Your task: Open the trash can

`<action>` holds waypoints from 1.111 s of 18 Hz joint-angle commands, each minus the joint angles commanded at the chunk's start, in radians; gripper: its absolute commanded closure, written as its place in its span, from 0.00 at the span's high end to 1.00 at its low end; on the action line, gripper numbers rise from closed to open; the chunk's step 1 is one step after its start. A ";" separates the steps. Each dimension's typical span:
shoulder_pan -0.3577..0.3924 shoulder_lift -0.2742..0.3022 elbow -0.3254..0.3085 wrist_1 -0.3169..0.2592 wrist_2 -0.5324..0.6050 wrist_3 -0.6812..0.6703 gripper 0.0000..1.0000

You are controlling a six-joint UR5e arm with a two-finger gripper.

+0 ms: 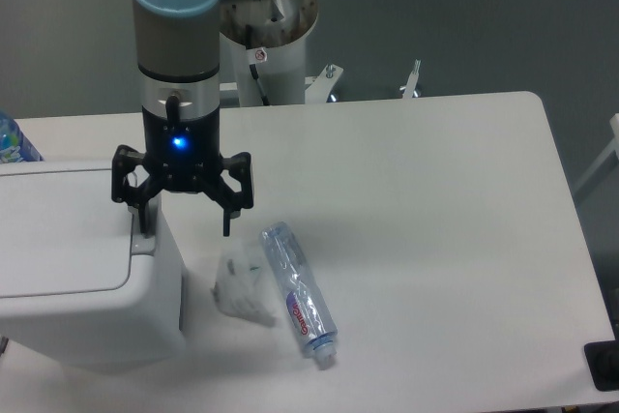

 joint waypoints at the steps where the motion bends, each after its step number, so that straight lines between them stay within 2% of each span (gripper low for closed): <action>1: 0.000 0.000 0.000 0.000 0.000 0.000 1.00; 14: 0.000 -0.006 0.009 0.000 0.000 0.000 1.00; 17: 0.002 -0.005 0.050 0.000 0.002 0.005 1.00; 20: 0.021 -0.005 0.132 0.006 0.037 0.040 1.00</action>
